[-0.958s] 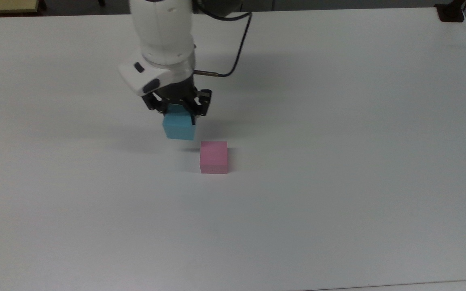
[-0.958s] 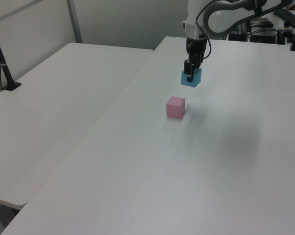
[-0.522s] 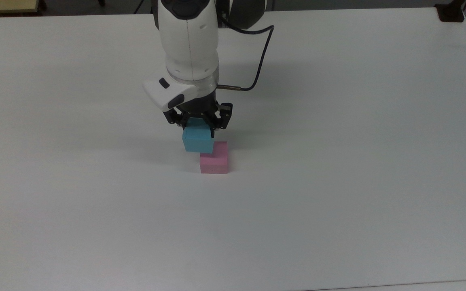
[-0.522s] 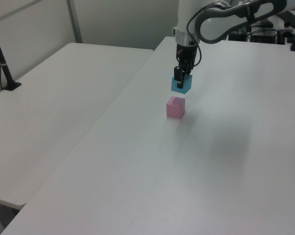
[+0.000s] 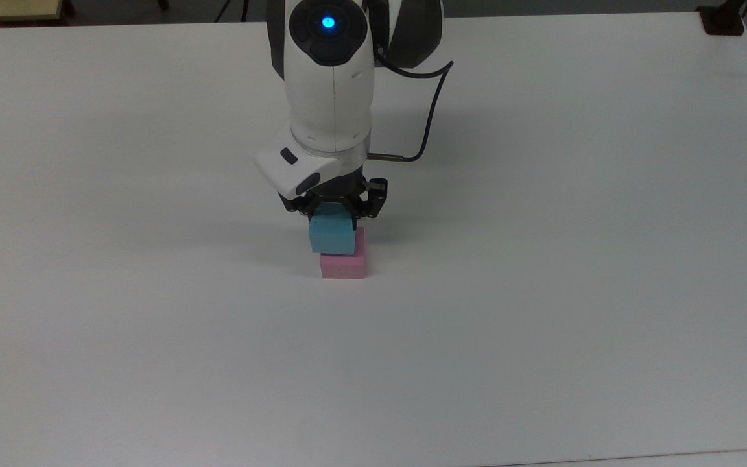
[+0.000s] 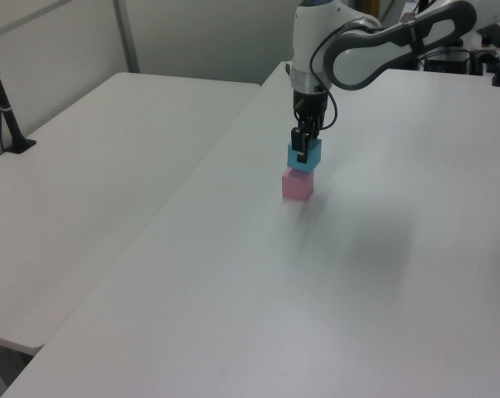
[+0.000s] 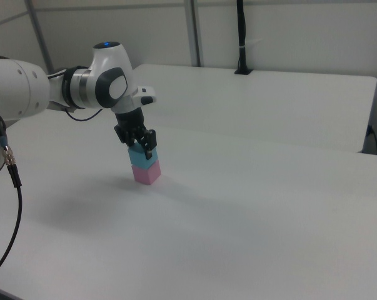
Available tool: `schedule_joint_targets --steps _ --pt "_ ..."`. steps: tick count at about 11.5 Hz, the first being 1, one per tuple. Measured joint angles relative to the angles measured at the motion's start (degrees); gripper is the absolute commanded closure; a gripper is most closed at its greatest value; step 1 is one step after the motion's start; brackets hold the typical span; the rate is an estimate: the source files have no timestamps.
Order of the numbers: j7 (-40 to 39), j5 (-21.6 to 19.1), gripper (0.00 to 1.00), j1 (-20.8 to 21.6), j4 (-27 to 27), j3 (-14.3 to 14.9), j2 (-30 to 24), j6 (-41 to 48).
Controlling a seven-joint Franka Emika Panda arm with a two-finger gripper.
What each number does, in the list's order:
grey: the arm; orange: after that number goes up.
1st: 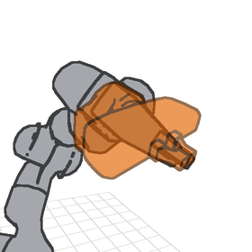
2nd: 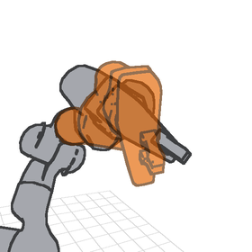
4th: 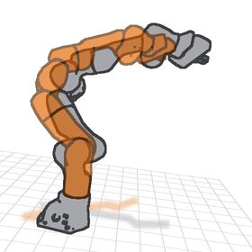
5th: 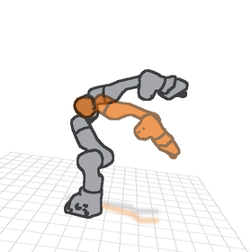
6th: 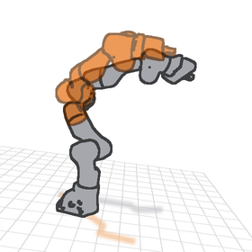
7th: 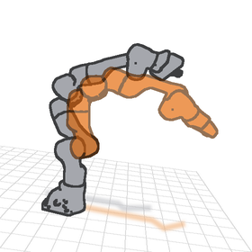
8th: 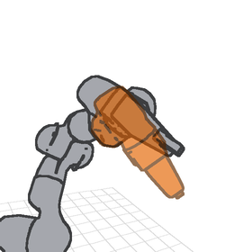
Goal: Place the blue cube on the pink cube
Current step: 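Lower the blue cube onto the pink cube's top face, then open the gripper and raise it away from the stack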
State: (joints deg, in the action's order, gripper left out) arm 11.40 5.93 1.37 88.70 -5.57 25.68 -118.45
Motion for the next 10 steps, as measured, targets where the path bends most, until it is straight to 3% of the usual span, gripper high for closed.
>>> schedule_joint_targets --steps 1,3,4,8,10 --pt "0.05 0.0 0.35 0.42 -0.01 0.0 0.2 -0.73" --pt "1.12 0.02 0.08 1.26 -0.01 0.0 0.85 -3.0" --pt "1.5 0.19 0.0 1.7 -0.01 0.0 1.18 -3.19" --pt "1.66 4.55 0.0 1.87 -0.07 0.05 1.63 -3.34" --pt "2.16 4.59 0.0 1.52 -1.41 0.19 1.05 -3.34"
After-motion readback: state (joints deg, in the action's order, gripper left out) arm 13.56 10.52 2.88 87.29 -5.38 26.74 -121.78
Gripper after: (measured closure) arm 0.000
